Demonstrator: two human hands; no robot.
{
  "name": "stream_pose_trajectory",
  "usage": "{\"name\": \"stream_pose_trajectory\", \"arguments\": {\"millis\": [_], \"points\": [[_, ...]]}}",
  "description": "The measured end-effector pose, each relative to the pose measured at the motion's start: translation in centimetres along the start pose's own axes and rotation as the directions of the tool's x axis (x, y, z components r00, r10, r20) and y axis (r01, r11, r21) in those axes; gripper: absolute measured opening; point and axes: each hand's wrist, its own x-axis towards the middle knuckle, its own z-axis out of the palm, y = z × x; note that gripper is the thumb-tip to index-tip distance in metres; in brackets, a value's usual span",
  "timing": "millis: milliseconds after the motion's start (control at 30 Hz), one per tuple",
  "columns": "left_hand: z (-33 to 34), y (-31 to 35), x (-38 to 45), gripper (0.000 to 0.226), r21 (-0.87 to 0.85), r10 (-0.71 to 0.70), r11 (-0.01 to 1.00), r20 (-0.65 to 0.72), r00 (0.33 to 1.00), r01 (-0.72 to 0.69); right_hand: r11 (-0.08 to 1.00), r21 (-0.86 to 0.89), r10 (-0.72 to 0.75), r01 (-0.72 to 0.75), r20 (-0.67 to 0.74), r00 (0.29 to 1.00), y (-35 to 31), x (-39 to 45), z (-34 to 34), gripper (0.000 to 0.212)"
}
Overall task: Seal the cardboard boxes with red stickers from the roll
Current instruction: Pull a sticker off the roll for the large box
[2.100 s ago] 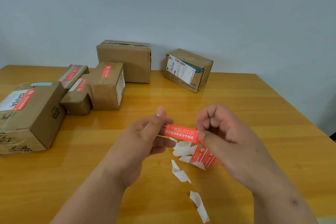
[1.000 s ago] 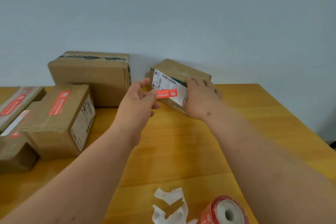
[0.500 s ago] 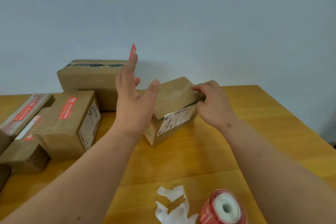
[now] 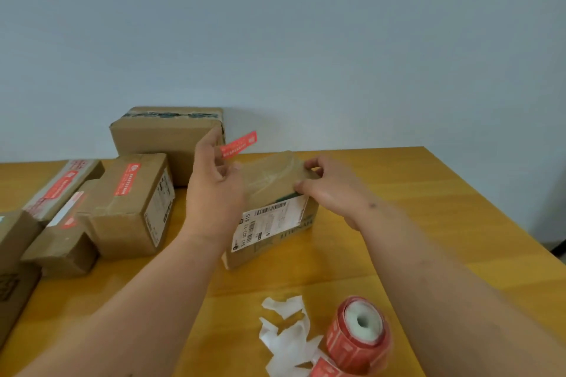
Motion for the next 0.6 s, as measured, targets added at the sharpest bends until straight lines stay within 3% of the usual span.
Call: {"name": "stream_pose_trajectory", "arguments": {"millis": [233,533,600], "points": [[-6.7,1.3,-5.2,0.059,0.064,-0.154,0.984,-0.152,0.976,0.165,0.986,-0.138,-0.073,0.088,0.113,0.991,-2.9,-7.3,2.9,0.055],[-14.3,2.0,-11.1,0.059,0.054,-0.198,0.976,-0.182,0.963,0.211,0.956,-0.237,-0.126,0.172,0.200,0.972,-4.3,-14.6,6.4,0.050],[-15.7,2.2,-11.9,0.057,0.050,-0.179,0.981,-0.169,0.969,0.189,0.939,-0.287,-0.151,0.188,0.146,0.978,-4.7,-15.6,6.9,0.046]]}}
